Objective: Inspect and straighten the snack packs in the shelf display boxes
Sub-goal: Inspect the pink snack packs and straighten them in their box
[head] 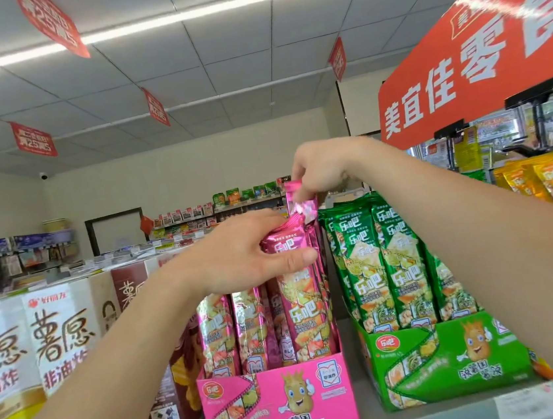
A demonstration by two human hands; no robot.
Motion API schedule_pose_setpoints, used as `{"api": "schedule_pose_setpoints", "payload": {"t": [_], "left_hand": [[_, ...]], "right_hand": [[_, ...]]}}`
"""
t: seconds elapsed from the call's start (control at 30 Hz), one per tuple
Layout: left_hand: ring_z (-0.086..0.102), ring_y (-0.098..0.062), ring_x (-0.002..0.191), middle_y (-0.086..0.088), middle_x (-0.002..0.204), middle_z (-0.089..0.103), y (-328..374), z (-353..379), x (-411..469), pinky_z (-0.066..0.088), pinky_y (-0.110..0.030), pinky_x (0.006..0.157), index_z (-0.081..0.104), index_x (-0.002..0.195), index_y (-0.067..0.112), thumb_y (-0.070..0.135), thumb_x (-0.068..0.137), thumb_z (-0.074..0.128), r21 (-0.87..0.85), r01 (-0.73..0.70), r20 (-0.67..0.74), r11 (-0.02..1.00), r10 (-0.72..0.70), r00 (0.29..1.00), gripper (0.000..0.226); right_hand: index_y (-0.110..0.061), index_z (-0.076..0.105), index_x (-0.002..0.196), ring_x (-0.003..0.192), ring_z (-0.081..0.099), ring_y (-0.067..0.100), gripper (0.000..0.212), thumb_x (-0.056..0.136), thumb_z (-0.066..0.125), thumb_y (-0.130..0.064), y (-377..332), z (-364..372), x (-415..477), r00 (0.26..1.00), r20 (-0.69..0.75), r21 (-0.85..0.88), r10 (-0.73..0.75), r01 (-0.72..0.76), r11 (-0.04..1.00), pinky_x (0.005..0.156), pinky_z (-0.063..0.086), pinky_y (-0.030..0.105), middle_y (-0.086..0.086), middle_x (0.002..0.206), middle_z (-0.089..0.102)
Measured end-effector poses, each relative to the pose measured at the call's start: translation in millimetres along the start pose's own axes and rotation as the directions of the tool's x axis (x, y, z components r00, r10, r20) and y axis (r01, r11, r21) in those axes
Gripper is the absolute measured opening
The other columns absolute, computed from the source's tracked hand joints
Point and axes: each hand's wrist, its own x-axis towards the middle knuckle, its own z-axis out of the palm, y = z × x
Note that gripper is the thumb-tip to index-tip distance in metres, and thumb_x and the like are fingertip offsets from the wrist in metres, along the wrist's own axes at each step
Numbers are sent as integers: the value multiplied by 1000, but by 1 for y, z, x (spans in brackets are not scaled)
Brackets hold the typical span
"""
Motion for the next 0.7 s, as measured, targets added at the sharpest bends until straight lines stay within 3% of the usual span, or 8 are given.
{"api": "schedule_pose_setpoints", "payload": {"t": [0.07, 0.13, 0.27, 0.33, 0.4, 0.5, 0.57, 0.7], "left_hand": [[50, -8, 64, 0, 75, 53, 1, 3, 1, 44, -32, 65, 58, 86, 15, 79, 82, 42, -28, -1, -56, 1000, 0, 998, 66], [47, -2, 55, 7, 61, 47, 1, 7, 2, 34, -23, 56, 56, 81, 23, 71, 86, 43, -7, 6, -111, 1000, -7, 994, 50], [62, -6, 84, 0, 93, 70, -2, 16, 4, 39, -18, 67, 58, 129, 24, 71, 83, 37, 16, 82, -130, 997, -79, 988, 69], [60, -21, 106, -5, 115, 66, -4, 19, 7, 43, -27, 84, 44, 143, 18, 73, 82, 30, 87, 123, -133, 989, -110, 985, 84], [59, -22, 101, -1, 103, 63, -2, 23, 9, 44, -35, 90, 41, 142, 20, 74, 81, 21, 167, 123, -131, 978, -102, 986, 84], [49, -16, 87, 13, 82, 48, 1, 27, 13, 42, -44, 97, 52, 126, 24, 74, 85, 20, 231, 120, -134, 965, -91, 987, 72], [56, -17, 95, 22, 82, 52, 5, 28, 14, 35, -50, 107, 56, 108, 33, 68, 92, 31, 203, 139, -146, 969, -110, 983, 46], [56, -20, 121, 3, 126, 64, 14, 24, 6, 37, -52, 106, 56, 134, 22, 46, 102, 33, 86, 144, -363, 986, -104, 926, 46]], "right_hand": [[7, 66, 110, 62, 49, 17, 25, 95, 57, -11, 1, -10, -6, 965, -263, 82, 2, 20, 996, 52, 37, 23, 7, 76, 55], [-4, 64, 114, 79, 55, 16, 22, 98, 52, -13, -1, -17, -13, 826, -563, 170, 25, 86, 982, 67, 42, 25, 3, 94, 59], [-6, 59, 117, 82, 46, -1, 22, 100, 48, -11, -7, -20, -42, 278, -957, 195, 80, 419, 887, 73, 36, 3, 9, 112, 50], [3, 56, 117, 85, 44, -4, 23, 99, 44, -4, -7, -17, -56, 2, -989, 127, 149, 533, 837, 78, 34, 3, 13, 106, 51], [7, 53, 116, 89, 46, 1, 21, 99, 42, 3, -2, -14, -66, -179, -958, 79, 224, 586, 807, 83, 35, 8, 11, 102, 51], [7, 51, 117, 90, 51, 13, 22, 100, 39, 4, 8, -7, -82, -183, -943, 98, 278, 647, 756, 83, 44, 24, 8, 101, 54], [-3, 51, 116, 93, 52, 0, 22, 99, 38, 3, 14, 4, -92, -58, -947, 193, 316, 683, 704, 85, 43, 20, 0, 102, 54], [-12, 53, 111, 100, 54, 10, 23, 98, 38, -1, 21, 33, -105, 192, -905, 394, 380, 716, 576, 93, 45, 30, 3, 105, 57]]}}
